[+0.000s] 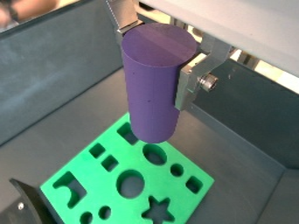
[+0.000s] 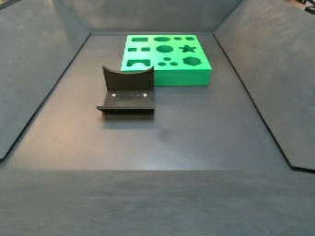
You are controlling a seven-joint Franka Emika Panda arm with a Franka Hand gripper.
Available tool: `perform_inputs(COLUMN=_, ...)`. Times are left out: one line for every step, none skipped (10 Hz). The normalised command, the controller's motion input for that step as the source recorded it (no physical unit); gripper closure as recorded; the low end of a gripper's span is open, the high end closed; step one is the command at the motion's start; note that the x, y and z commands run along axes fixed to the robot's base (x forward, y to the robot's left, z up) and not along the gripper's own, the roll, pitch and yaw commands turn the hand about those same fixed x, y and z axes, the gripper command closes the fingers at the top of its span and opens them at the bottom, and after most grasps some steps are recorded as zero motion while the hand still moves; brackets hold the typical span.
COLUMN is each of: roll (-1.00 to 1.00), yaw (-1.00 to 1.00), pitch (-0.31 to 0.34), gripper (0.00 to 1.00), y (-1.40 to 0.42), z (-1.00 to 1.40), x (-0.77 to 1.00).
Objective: Insert the round object.
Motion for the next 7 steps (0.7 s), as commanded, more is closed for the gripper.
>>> perform_inputs(roll=0.02, yaw=0.0, pitch=0.0, gripper=1.0, y=0.3, z=-1.0, x=0.0)
perform_inputs(roll=0.03, yaw=0.0, pitch=0.0, gripper=1.0, y=0.33, z=-1.0, x=0.1)
perform_inputs(roll=0.0, yaw=0.0, pitch=0.0, gripper=1.0, y=0.31, z=-1.0, x=0.1)
perform_inputs(roll=0.0, yaw=0.0, pitch=0.0, gripper=1.0, y=0.25, z=-1.0, x=0.13)
perform_inputs(roll=0.0, yaw=-0.03, pitch=0.0, gripper=1.0, y=0.18, z=-1.0, x=0.08)
perform_inputs(roll=0.0, yaw=-0.05, pitch=0.0, gripper=1.0, y=0.12, z=-1.0, x=0.06)
perform_inputs(roll=-0.02, yaw=-0.08, pitch=0.0, gripper=1.0, y=0.07, z=-1.0, x=0.03)
